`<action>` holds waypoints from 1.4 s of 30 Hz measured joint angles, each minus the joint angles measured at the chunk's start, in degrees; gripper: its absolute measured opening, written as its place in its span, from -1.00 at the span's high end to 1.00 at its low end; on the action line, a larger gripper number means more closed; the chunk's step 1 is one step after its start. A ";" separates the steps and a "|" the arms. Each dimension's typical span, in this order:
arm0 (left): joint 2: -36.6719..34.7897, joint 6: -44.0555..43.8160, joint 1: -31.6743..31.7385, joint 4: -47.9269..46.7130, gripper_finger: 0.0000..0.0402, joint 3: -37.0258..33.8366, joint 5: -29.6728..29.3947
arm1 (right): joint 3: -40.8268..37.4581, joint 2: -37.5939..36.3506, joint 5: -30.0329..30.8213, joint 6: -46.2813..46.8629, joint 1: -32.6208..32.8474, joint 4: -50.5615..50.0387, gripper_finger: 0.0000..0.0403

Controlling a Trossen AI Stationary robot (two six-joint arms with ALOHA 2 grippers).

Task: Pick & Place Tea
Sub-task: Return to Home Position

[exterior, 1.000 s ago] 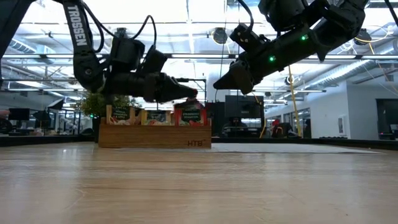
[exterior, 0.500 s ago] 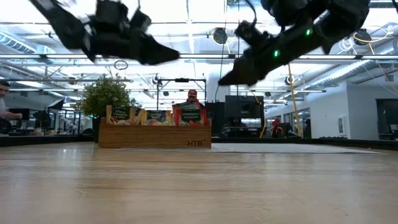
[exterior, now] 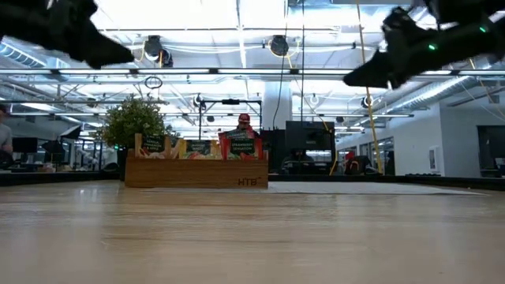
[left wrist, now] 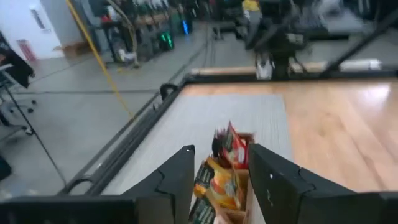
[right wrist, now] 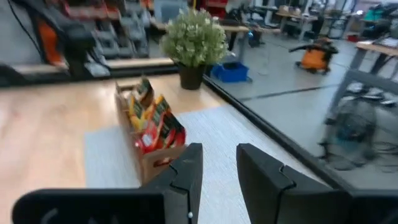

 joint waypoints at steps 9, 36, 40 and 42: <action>-14.18 -11.34 -0.81 13.00 0.27 -20.35 -0.19 | -14.65 -15.42 -4.38 2.75 -1.43 9.53 0.56; -14.01 -10.83 -3.23 12.88 0.27 -21.07 -8.07 | -20.41 -29.49 -2.88 -2.29 -1.39 0.19 0.69; -14.01 -10.85 -3.23 12.89 0.26 -21.07 -8.07 | -20.46 -32.14 -1.03 -3.92 -1.39 -4.05 0.77; -14.01 -10.87 -3.23 12.90 0.27 -21.07 -8.07 | -20.47 -33.14 -0.95 -3.58 -1.39 -4.97 0.80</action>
